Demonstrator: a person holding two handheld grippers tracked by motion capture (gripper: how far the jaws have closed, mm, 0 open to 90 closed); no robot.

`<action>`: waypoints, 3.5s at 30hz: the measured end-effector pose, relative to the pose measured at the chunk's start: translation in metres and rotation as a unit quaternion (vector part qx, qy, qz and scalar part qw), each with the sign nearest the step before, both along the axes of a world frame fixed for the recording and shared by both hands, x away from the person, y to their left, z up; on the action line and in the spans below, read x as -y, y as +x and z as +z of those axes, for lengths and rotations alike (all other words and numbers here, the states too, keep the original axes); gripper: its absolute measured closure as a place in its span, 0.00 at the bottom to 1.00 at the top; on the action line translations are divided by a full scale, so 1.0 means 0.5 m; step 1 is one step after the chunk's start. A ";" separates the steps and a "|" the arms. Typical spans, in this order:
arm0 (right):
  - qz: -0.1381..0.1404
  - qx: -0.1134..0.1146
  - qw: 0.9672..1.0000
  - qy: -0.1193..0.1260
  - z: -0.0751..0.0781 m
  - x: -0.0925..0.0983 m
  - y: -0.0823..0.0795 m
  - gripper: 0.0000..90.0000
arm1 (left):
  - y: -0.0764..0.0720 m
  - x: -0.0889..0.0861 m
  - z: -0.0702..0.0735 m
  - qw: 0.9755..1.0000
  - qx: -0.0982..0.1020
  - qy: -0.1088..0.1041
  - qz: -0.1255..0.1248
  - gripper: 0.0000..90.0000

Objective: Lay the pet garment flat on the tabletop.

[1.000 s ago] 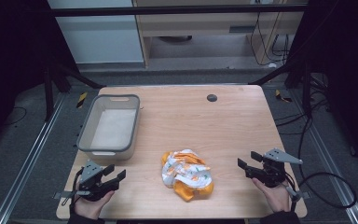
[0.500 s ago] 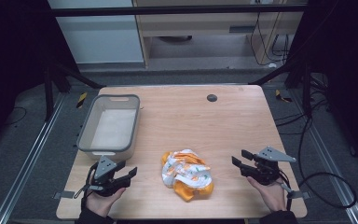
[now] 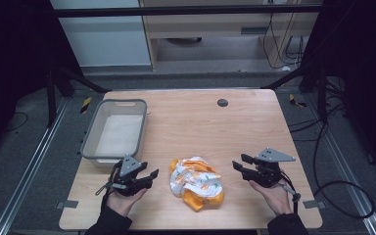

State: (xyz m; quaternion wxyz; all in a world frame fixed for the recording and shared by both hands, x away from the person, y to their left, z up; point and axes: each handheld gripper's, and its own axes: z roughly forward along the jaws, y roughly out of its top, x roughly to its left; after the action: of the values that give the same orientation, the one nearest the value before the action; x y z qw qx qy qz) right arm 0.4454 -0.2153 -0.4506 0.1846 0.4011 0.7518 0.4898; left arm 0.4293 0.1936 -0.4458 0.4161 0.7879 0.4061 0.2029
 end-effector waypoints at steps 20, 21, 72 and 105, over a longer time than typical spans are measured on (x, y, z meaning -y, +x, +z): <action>0.050 -0.012 0.998 -0.023 -0.037 -0.076 0.035 0.64 | 0.032 0.091 -0.045 0.998 -0.036 0.037 -0.047 0.50; 0.055 -0.012 0.998 -0.025 -0.040 -0.079 0.036 0.64 | 0.032 0.096 -0.049 0.997 -0.039 0.042 -0.050 0.50; 0.043 0.008 0.999 -0.013 -0.017 -0.068 0.035 0.97 | 0.047 0.128 -0.046 0.993 -0.023 0.054 -0.098 0.92; -0.009 0.000 0.997 -0.082 -0.050 -0.058 0.080 0.66 | 0.073 0.147 -0.058 0.993 -0.029 0.071 -0.087 0.90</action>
State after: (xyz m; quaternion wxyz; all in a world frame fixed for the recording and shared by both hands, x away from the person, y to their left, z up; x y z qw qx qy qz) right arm 0.4855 -0.1861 -0.4758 0.2208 0.3916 0.7858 0.4248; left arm 0.4656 0.1204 -0.4748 0.3631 0.8535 0.3325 0.1709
